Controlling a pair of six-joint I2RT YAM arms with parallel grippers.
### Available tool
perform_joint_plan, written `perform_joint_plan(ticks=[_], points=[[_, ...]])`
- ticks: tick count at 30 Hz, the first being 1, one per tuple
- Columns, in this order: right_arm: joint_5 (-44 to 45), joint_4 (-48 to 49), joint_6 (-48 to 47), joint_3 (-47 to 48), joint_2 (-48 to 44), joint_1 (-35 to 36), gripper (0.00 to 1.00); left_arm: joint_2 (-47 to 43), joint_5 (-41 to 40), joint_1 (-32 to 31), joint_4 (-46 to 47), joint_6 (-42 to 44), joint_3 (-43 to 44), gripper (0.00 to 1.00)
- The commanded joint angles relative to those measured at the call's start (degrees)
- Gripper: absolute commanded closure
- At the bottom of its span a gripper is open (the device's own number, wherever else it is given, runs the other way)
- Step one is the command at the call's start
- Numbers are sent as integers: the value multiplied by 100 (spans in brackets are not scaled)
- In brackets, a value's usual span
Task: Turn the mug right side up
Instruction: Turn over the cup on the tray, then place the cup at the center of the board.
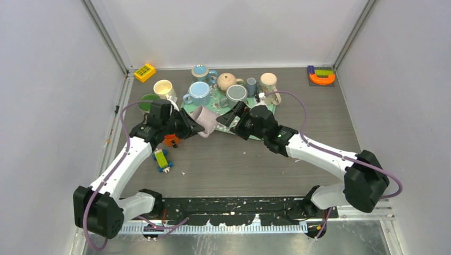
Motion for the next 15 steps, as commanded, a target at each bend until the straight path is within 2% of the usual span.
perform_joint_plan(ticks=[1, 7, 15], points=[[663, -798, -713, 386, -474, 18, 6, -316, -419, -167, -716, 1090, 166, 100], [1149, -1290, -1165, 501, -711, 21, 0, -621, -1441, -698, -1260, 1396, -49, 100], [1423, -1501, -1451, 558, -878, 16, 0, -608, -3090, -1654, -1503, 1429, -332, 100]])
